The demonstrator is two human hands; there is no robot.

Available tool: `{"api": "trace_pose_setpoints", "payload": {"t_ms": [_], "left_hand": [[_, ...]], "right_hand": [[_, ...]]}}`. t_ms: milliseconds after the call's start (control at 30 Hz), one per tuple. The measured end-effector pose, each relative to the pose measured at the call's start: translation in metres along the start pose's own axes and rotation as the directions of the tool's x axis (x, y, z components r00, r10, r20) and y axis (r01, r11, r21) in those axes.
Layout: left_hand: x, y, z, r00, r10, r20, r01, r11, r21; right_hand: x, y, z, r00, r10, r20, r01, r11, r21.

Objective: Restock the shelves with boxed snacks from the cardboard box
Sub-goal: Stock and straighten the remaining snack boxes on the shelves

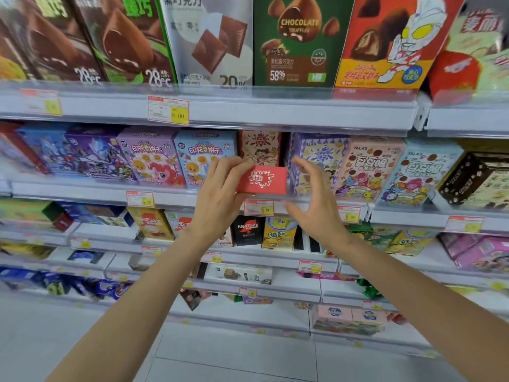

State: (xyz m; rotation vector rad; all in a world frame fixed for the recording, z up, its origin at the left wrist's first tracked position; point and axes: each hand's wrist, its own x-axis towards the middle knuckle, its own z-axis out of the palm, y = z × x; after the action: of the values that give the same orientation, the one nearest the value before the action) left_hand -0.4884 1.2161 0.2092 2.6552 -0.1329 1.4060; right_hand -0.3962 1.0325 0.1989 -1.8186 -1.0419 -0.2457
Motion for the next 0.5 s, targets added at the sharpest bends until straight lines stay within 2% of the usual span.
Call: {"api": "trace_pose_setpoints", "payload": {"t_ms": [133,167,233,300,367,433,500], "left_hand": [[-0.004,0.016,-0.021,1.000,0.022,0.006,-0.021,0.993,-0.116],[-0.008,0.020,-0.022,0.999,-0.033,0.008,0.034,0.983,-0.180],[-0.019,0.029,-0.021,0.971,-0.239,0.003,0.227,0.919,-0.322],[-0.030,0.041,-0.014,0.877,-0.480,0.028,0.444,0.785,-0.433],[-0.036,0.061,-0.008,0.751,-0.629,0.198,0.618,0.567,-0.544],[-0.034,0.080,-0.001,0.662,-0.626,0.412,0.708,0.342,-0.618],[-0.029,0.083,0.006,0.584,-0.647,0.491,0.756,0.213,-0.618]], "right_hand": [[-0.006,0.000,0.013,0.992,0.122,0.036,-0.125,0.988,0.086],[-0.007,0.000,0.015,0.986,0.161,0.037,-0.164,0.982,0.100],[-0.012,0.001,0.019,0.978,0.202,0.043,-0.205,0.976,0.072],[-0.021,-0.002,0.026,0.976,0.213,-0.050,-0.211,0.977,0.026],[-0.028,-0.008,0.035,0.953,0.232,-0.197,-0.237,0.972,0.002],[-0.033,-0.015,0.044,0.942,0.209,-0.262,-0.225,0.974,-0.031],[-0.040,-0.019,0.051,0.963,0.178,-0.201,-0.191,0.980,-0.047]]}}
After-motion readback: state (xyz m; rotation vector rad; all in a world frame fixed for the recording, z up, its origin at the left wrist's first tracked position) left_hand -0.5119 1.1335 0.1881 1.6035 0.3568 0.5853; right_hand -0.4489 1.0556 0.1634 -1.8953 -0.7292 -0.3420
